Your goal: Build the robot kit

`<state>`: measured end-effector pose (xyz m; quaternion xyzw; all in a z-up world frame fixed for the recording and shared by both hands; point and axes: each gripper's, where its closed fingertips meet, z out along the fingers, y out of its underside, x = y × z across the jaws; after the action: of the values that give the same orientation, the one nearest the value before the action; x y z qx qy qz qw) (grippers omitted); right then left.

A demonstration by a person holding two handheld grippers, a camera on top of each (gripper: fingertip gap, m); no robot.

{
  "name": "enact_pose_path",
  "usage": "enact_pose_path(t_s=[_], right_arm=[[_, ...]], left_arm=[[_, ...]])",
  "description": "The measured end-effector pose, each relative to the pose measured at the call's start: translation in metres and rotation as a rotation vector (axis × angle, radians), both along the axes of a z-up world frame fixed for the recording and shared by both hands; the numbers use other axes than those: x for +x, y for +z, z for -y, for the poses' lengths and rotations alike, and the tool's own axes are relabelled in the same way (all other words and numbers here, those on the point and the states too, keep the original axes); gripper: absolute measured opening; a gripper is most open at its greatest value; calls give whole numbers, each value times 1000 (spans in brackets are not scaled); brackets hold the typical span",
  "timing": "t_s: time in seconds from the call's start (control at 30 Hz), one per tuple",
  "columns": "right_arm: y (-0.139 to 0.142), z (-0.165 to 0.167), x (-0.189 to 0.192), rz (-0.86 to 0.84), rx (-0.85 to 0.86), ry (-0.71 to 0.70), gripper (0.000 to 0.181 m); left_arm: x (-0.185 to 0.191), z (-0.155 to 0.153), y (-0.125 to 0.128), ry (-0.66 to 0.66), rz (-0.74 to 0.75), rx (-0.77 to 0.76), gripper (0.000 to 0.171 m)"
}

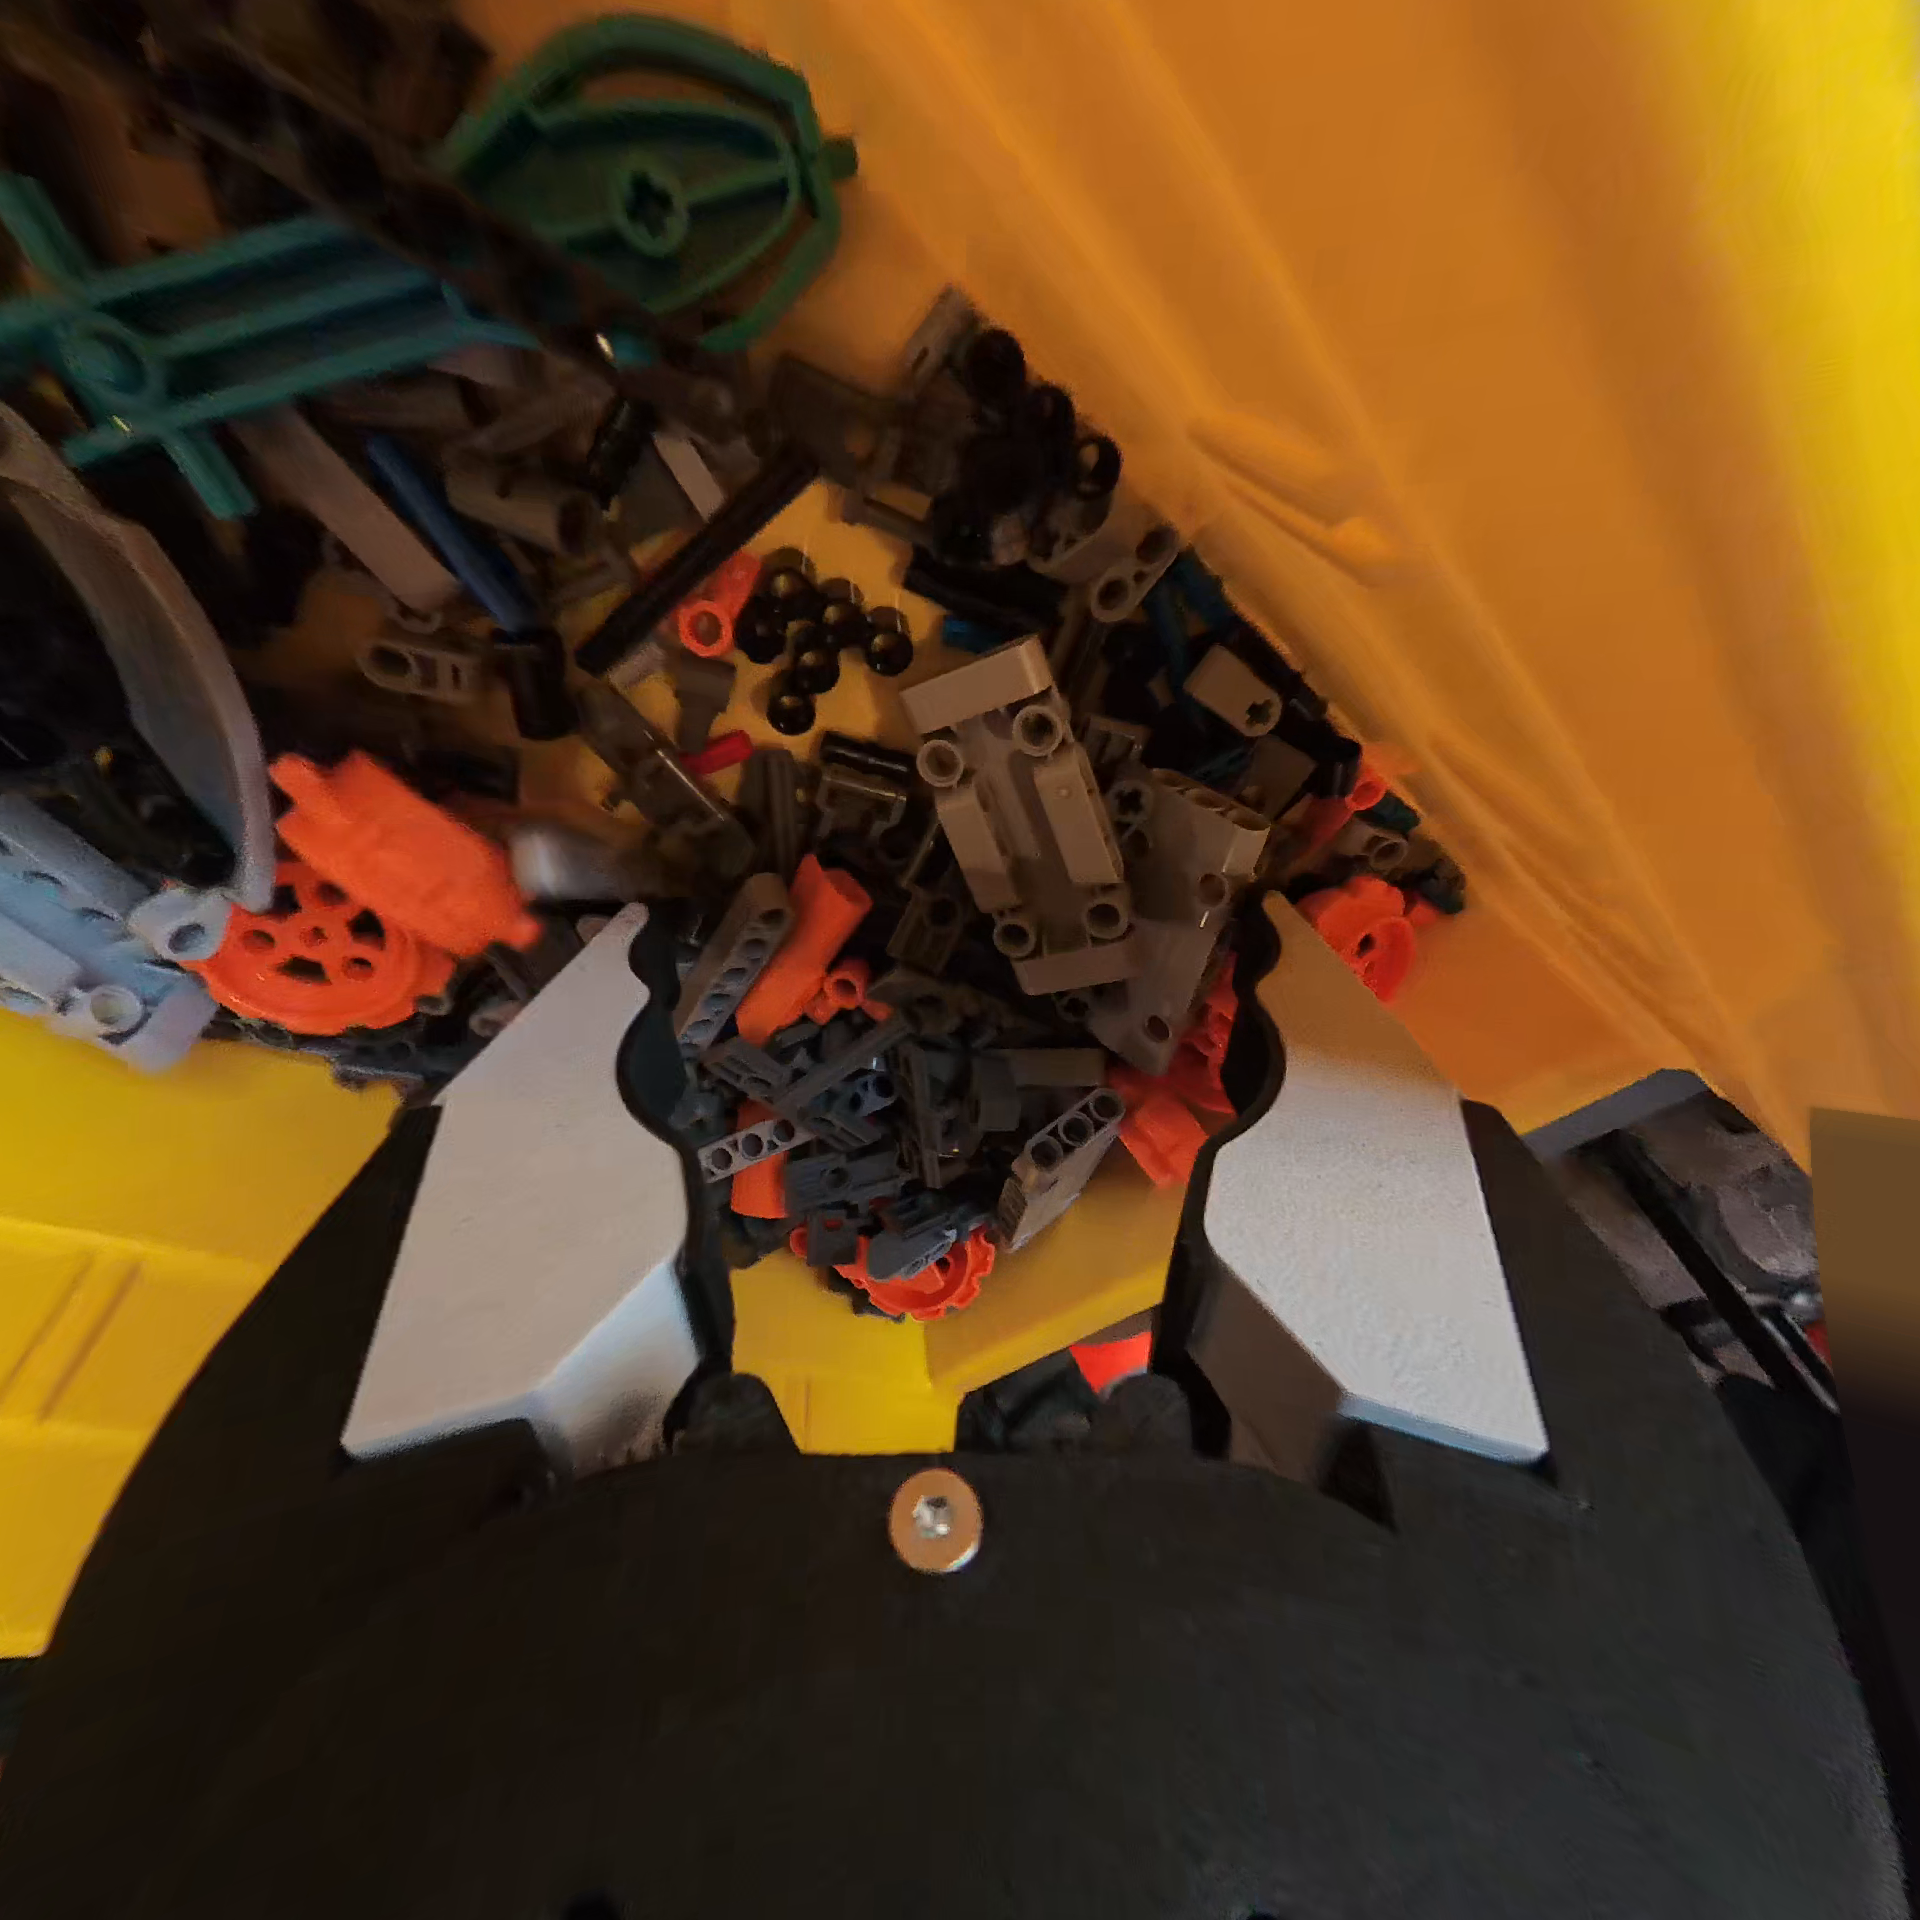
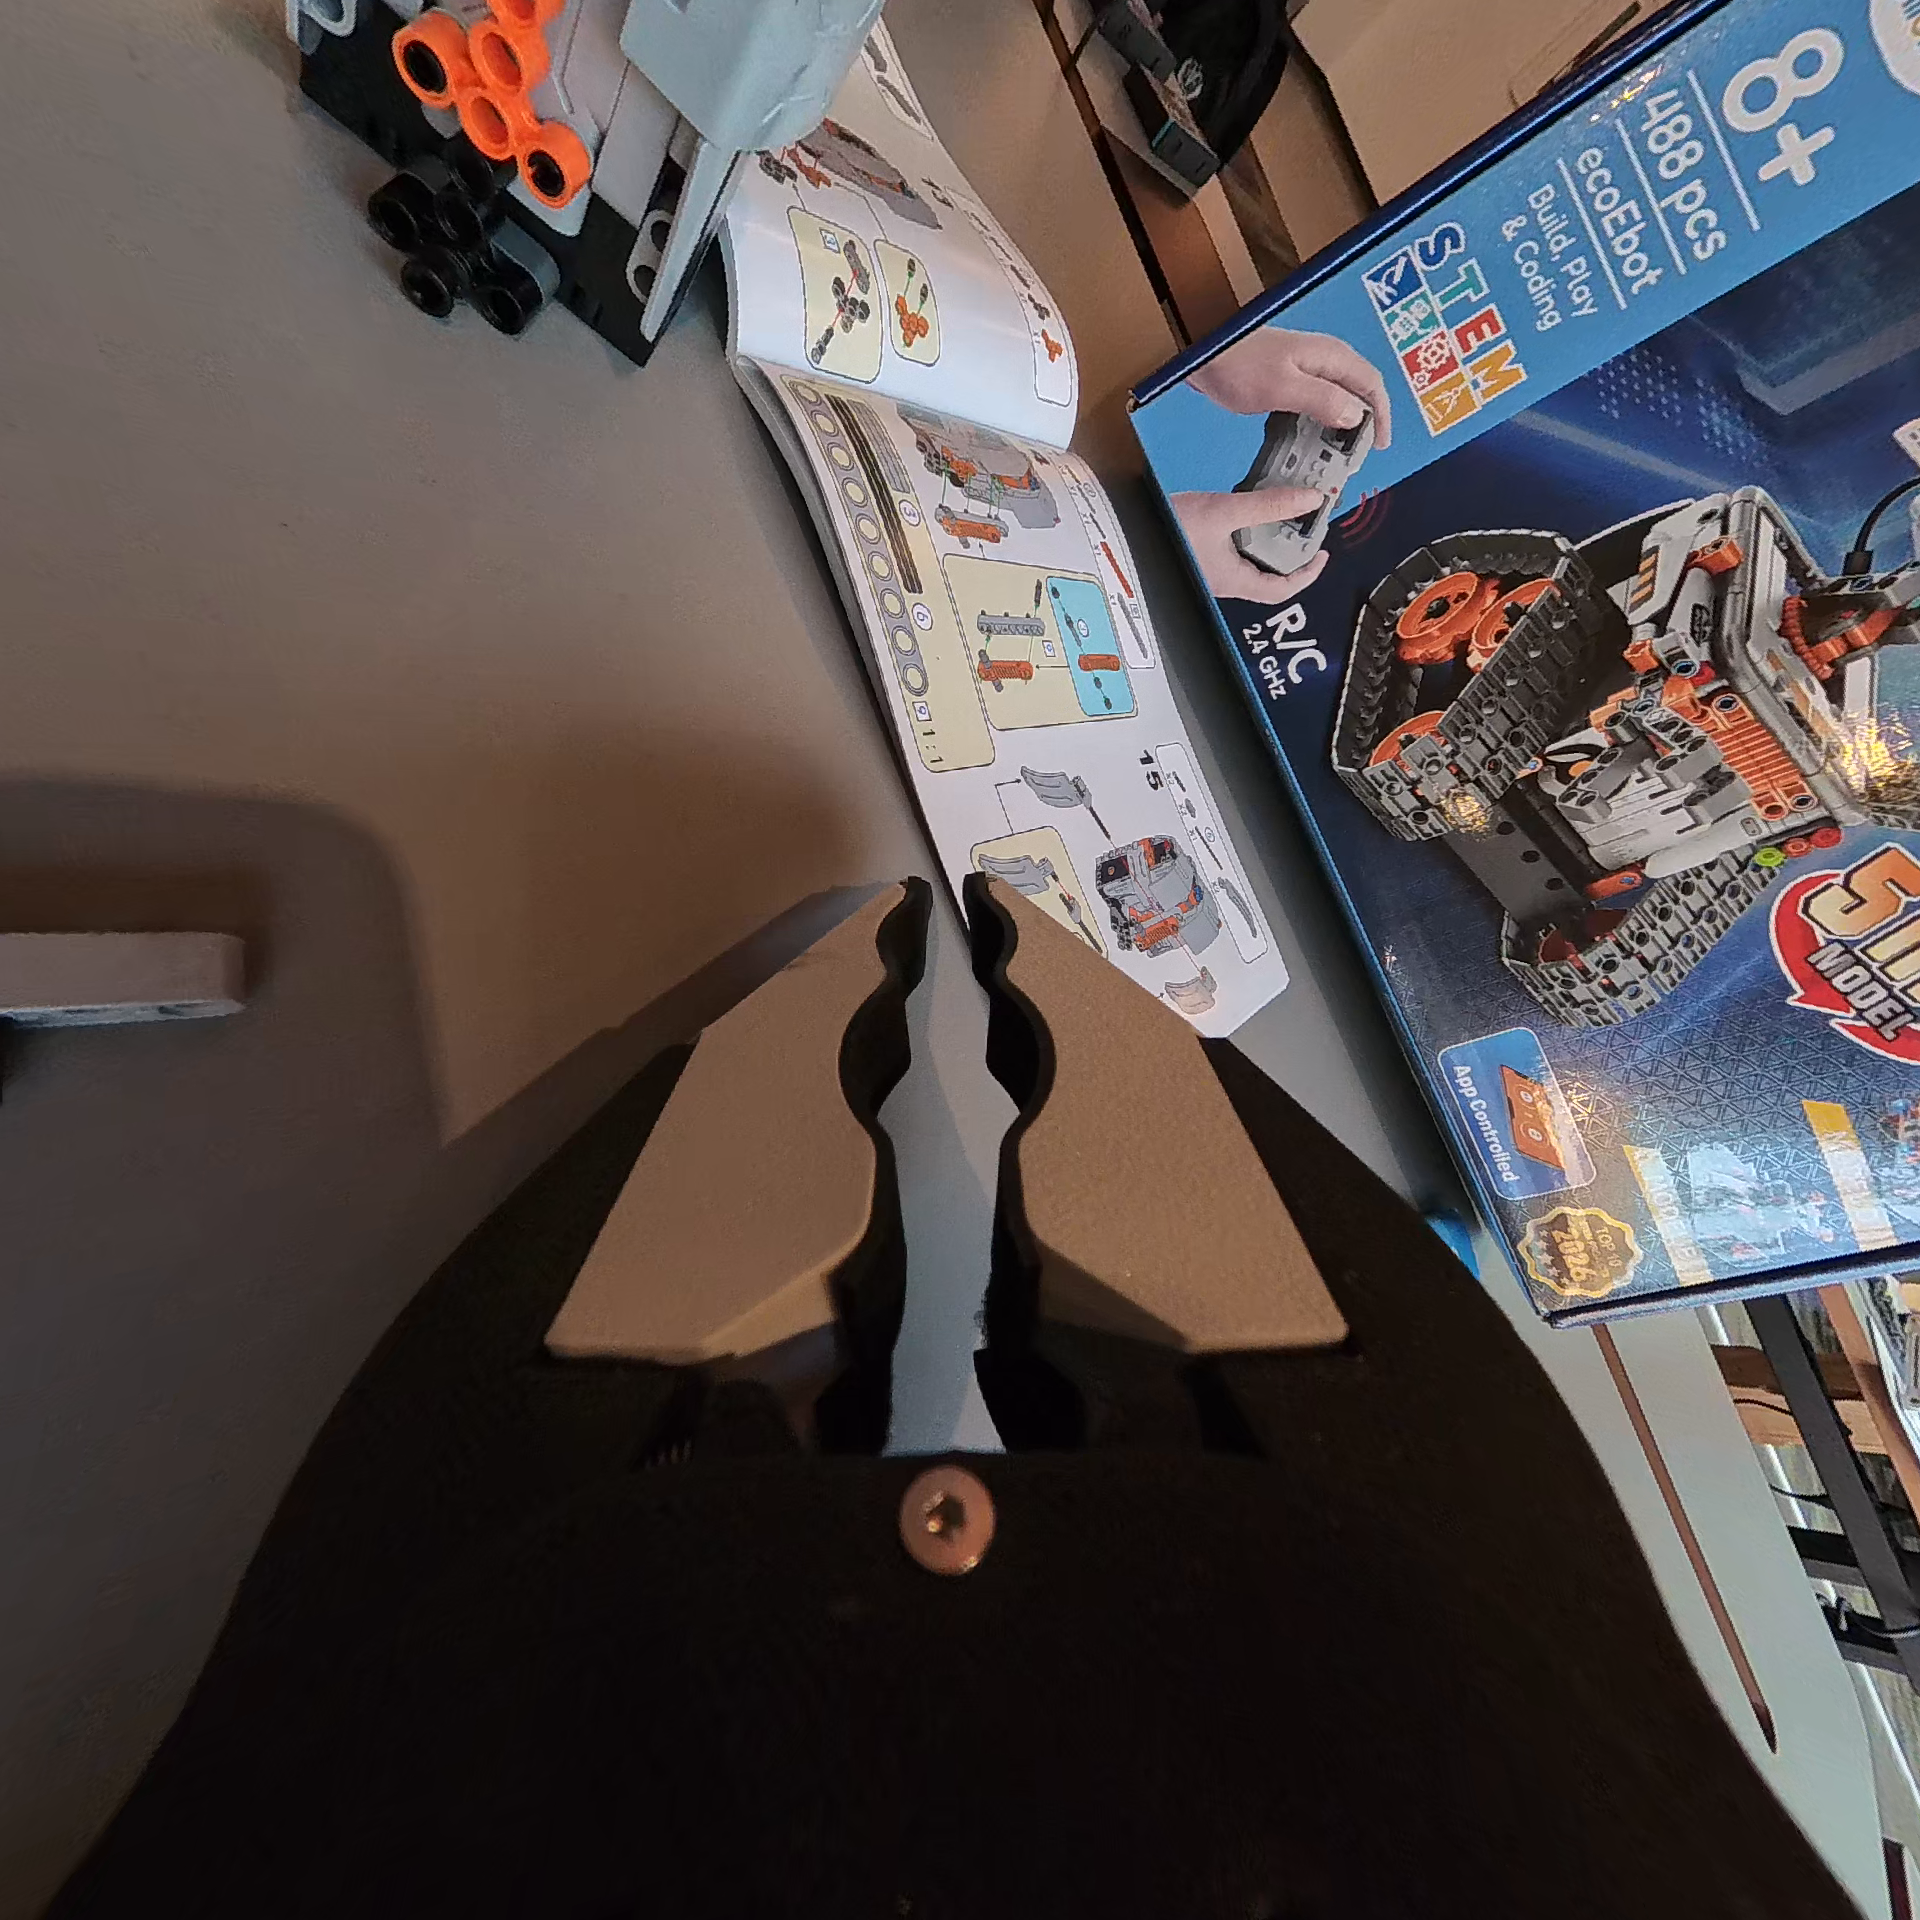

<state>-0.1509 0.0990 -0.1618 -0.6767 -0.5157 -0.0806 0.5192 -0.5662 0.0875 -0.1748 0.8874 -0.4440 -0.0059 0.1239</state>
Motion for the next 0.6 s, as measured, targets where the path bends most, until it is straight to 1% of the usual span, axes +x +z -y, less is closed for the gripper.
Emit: enact_pose_path(t_s=[0.07,0.13,0.2,0.23,0.27,0.3,0.37,0.43,0.6], right_arm=[[0,0,0,1,0,1,7],[0,0,0,0,0,1,7],[0,0,0,0,0,1,7],[0,0,0,0,0,1,7],[0,0,1,0,0,1,7],[0,0,1,0,0,1,7],[0,0,1,0,0,1,7],[0,0,0,0,-1,1,7],[0,0,1,-1,-1,0,7]], left_arm=[[-6,4,-5,11,-64,-34,105],[-6,2,-4,19,-64,-31,92],[-7,0,-3,14,-55,-32,86],[-7,1,-2,17,-47,-41,73],[-7,2,0,21,-42,-57,49],[-9,4,0,25,-46,-72,39],[-13,4,1,27,-49,-86,37],[-19,-6,3,26,-59,-41,23],[-28,-43,15,52,-35,147,22]])
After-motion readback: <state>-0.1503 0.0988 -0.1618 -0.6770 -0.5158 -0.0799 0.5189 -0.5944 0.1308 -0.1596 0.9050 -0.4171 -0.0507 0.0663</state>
